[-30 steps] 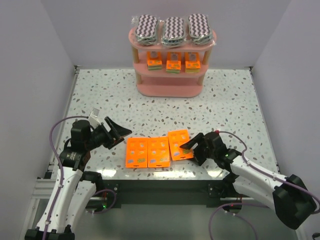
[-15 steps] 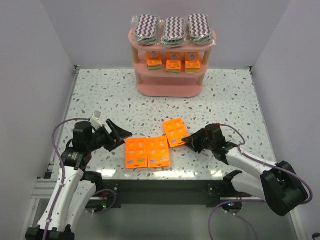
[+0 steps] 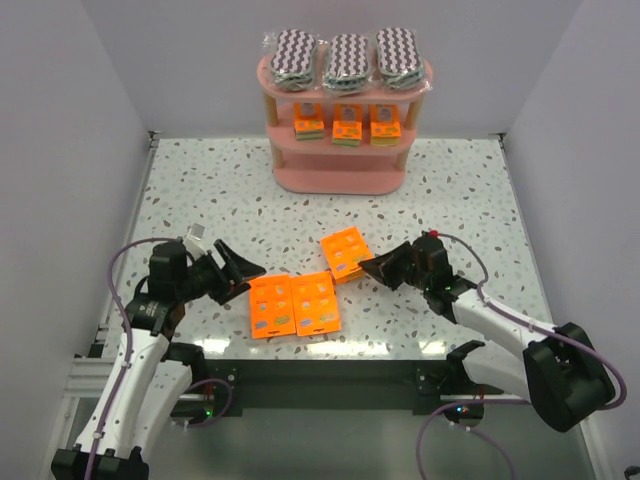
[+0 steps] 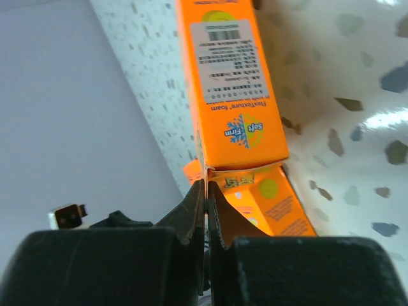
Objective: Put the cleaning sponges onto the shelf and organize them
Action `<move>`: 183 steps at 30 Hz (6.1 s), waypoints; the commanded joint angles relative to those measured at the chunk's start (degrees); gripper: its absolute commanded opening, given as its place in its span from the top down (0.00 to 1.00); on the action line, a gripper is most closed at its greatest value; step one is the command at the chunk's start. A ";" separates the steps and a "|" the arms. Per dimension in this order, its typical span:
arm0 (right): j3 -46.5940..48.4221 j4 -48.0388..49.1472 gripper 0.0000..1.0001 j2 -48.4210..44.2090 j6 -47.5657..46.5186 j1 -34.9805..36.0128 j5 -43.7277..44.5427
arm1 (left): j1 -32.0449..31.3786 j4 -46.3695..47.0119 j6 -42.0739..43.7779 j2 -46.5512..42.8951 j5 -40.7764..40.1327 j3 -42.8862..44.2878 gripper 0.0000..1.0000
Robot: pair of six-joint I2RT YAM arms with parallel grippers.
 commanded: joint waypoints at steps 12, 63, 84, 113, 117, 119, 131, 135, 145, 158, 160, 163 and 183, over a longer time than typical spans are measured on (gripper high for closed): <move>13.06 16.03 1.00 6.12 0.96 -9.99 -7.89 | 0.35 0.87 1.74 1.97 0.73 2.66 0.22; 38.82 31.42 1.00 54.99 3.24 -25.02 -6.14 | 0.26 10.63 -1.16 16.47 -1.65 6.00 0.22; 35.83 30.27 1.00 51.83 1.57 -25.02 -9.30 | 0.35 10.98 -1.60 14.80 -1.47 3.89 0.22; 23.55 -6.60 0.30 18.10 -15.81 -20.74 -16.78 | 0.35 9.22 -0.46 11.03 -0.33 3.10 0.22; 15.13 -17.53 0.29 6.15 -18.29 -11.27 -14.06 | 0.35 8.61 -0.37 8.66 0.37 0.12 0.21; 10.20 -19.47 0.28 0.37 -15.40 -2.93 -11.17 | 0.44 7.91 -0.29 6.90 0.55 -0.77 0.21; -0.12 -13.51 0.27 -7.60 5.43 32.33 6.60 | 0.44 2.28 0.51 0.04 0.90 -2.53 0.21; 1.99 -6.21 0.26 0.75 8.78 39.90 11.61 | 0.44 0.00 0.15 -2.51 0.38 -2.00 0.21; 2.17 8.38 0.28 9.29 17.47 45.29 28.13 | 0.44 -8.96 -0.02 -9.45 -1.64 0.02 0.21; -2.75 10.76 0.60 13.25 29.96 45.20 39.65 | 0.44 -13.63 0.51 -12.18 -2.44 0.20 0.21; -2.58 10.06 0.60 13.77 30.49 45.03 40.62 | 0.44 -13.89 0.94 -11.65 -2.26 0.46 0.21; -3.45 13.91 0.71 15.26 30.67 43.97 40.88 | 0.35 -14.42 1.47 -10.51 -2.26 1.25 0.21; 9.10 30.43 1.00 17.97 9.40 8.91 9.79 | 0.44 -2.39 -1.51 5.74 -6.04 6.52 0.21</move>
